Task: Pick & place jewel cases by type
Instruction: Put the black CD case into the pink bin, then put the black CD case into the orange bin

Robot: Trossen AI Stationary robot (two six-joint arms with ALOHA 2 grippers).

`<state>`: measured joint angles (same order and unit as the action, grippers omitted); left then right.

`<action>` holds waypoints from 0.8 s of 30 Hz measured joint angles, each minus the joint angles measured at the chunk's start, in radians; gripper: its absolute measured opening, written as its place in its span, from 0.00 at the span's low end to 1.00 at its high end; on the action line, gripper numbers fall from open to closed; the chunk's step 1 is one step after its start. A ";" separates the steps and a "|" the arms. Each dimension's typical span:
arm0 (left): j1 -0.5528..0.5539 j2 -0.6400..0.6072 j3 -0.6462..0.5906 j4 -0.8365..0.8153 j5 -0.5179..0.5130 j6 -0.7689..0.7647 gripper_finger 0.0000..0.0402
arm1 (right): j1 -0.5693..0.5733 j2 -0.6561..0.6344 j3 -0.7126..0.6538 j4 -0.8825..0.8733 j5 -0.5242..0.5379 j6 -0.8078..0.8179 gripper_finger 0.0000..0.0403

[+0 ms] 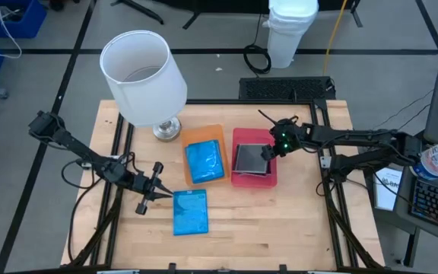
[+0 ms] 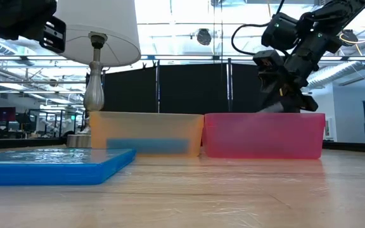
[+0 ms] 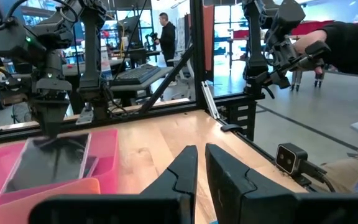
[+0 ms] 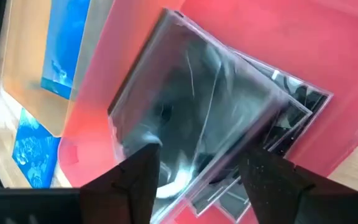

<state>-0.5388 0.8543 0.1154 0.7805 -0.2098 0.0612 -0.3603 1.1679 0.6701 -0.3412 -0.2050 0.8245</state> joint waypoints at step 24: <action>0.001 0.000 0.000 -0.052 0.001 -0.036 0.10 | 0.362 -0.111 0.237 0.156 0.219 -0.405 0.36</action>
<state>-0.5381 0.8547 0.1158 0.7284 -0.2087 0.0250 0.0015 1.0570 0.9074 -0.1849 0.0137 0.4198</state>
